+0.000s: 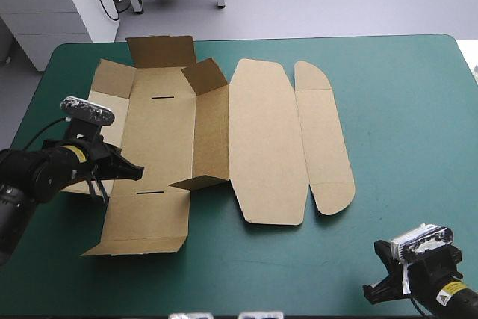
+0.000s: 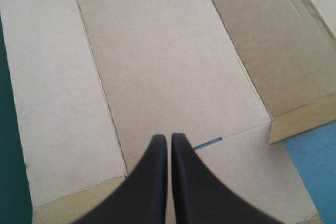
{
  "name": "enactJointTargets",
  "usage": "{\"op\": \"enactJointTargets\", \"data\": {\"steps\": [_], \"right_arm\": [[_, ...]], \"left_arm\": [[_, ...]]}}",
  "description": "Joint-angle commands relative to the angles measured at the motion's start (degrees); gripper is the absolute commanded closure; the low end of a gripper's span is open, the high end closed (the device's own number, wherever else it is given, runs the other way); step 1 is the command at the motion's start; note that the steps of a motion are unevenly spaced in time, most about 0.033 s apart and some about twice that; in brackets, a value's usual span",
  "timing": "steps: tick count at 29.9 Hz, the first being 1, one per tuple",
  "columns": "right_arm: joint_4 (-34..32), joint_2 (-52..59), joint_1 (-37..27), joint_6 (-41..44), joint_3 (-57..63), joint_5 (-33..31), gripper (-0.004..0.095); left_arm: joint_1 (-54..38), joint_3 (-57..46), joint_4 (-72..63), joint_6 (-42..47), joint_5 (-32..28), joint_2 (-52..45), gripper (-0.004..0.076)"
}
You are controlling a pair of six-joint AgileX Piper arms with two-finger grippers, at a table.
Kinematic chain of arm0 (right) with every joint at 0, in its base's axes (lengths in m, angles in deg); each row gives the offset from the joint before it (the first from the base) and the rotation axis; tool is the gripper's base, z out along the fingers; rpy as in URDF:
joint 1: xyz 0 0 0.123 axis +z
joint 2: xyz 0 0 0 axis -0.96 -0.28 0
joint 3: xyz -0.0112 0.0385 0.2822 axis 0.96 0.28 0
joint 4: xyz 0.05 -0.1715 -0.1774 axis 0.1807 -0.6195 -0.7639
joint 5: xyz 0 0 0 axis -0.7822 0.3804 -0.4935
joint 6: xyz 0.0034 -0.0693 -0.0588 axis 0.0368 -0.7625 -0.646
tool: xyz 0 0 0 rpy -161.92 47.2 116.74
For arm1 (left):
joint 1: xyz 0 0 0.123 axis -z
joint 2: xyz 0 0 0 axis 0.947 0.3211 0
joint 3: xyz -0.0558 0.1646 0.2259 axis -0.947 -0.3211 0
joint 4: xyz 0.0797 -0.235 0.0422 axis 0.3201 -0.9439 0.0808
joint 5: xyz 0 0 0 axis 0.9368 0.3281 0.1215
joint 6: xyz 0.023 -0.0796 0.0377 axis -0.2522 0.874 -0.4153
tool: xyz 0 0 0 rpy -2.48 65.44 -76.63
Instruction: Fold the box
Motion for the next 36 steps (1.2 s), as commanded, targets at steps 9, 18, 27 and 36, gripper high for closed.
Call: {"op": "enactJointTargets", "data": {"steps": [9, 18, 27, 36], "right_arm": [[0.73, -1.0, 0.12, -0.12, -1.57, 3.61, 0.0922], [0.73, -1.0, 0.12, -0.12, -1.57, 3.61, 0.0922], [0.84, -1.0, 0.12, -0.33, -1.57, 3.61, 0.0922], [0.84, -1.0, 0.12, -0.33, -1.57, 3.68, 0.0922]], "left_arm": [[-28.22, 5.1, -37.87, -30.54, 5.16, 12.8, 0.0707], [-50.38, 5.2, -51.97, -40.66, 9.18, 16.56, 0.0707], [-58.88, 5.2, -52.33, -35.63, -2.17, 16.99, 0.0652], [-59.2, 6.51, -50.65, -34.19, 8.05, 24.15, 0.03]]}}
